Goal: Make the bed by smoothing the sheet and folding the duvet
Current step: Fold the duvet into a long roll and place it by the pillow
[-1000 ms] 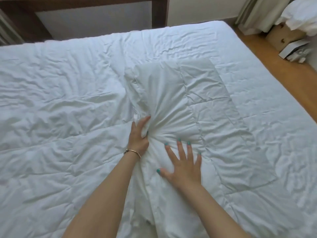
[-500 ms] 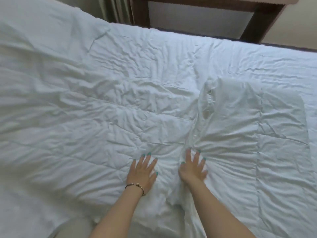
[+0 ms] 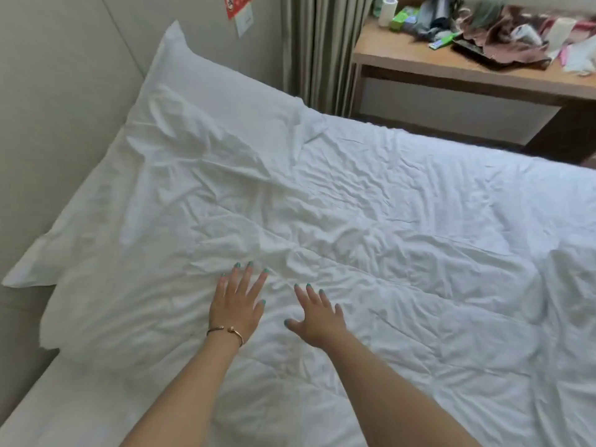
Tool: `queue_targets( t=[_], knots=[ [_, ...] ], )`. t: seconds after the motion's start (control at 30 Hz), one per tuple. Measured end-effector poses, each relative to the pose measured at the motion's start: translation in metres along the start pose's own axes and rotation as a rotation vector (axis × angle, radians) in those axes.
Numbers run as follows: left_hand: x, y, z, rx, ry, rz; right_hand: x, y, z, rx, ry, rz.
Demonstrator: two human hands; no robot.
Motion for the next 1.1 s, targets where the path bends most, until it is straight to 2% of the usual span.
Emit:
queue_targets(
  t=[0.07,0.17,0.27,0.33,0.4,0.5,0.63,0.73,0.87,0.93,1.03,1.1],
  knots=[
    [-0.041,-0.017,0.059,-0.036,-0.007,-0.109,-0.043,-0.018,0.062,-0.062,0.022,-0.086],
    [-0.094,-0.035,0.142,-0.208,0.105,-0.192,-0.102,-0.037,0.14,-0.149,0.041,-0.192],
    [-0.12,-0.056,0.218,-0.431,0.311,-0.137,-0.145,-0.051,0.207,-0.252,0.078,-0.281],
    [-0.128,-0.064,0.259,-0.553,0.541,-0.103,-0.164,-0.06,0.25,-0.335,0.144,-0.321],
    [-0.122,-0.076,0.286,-0.601,0.705,-0.053,-0.169,-0.075,0.284,-0.381,0.252,-0.294],
    [-0.097,-0.099,0.283,-0.534,0.557,0.045,-0.151,-0.104,0.3,-0.365,0.387,-0.18],
    [-0.07,-0.129,0.277,-0.517,0.475,0.023,-0.118,-0.138,0.271,-0.311,0.627,-0.121],
    [-0.066,-0.133,0.281,-0.54,0.47,0.004,-0.103,-0.142,0.256,-0.338,0.721,-0.15],
    [-0.077,-0.125,0.282,-0.572,0.551,-0.02,-0.108,-0.132,0.253,-0.382,0.547,-0.195],
    [-0.087,-0.115,0.278,-0.525,0.658,-0.035,-0.11,-0.118,0.25,-0.403,0.457,-0.205],
    [-0.116,-0.094,0.265,-0.305,0.87,-0.042,-0.125,-0.091,0.241,-0.455,0.189,-0.2],
    [-0.139,-0.073,0.236,-0.087,1.0,0.1,-0.143,-0.066,0.226,-0.524,-0.148,-0.215]
  ],
)
Point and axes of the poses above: each hand's wrist, its own y-axis away from the middle knuckle, its own x-axis out of the palm, z = x × y, the point moved 9 cm from there along -y, towards the middle knuckle, and after that the axes turned 10 degrees about z, right-handed, at the moved point
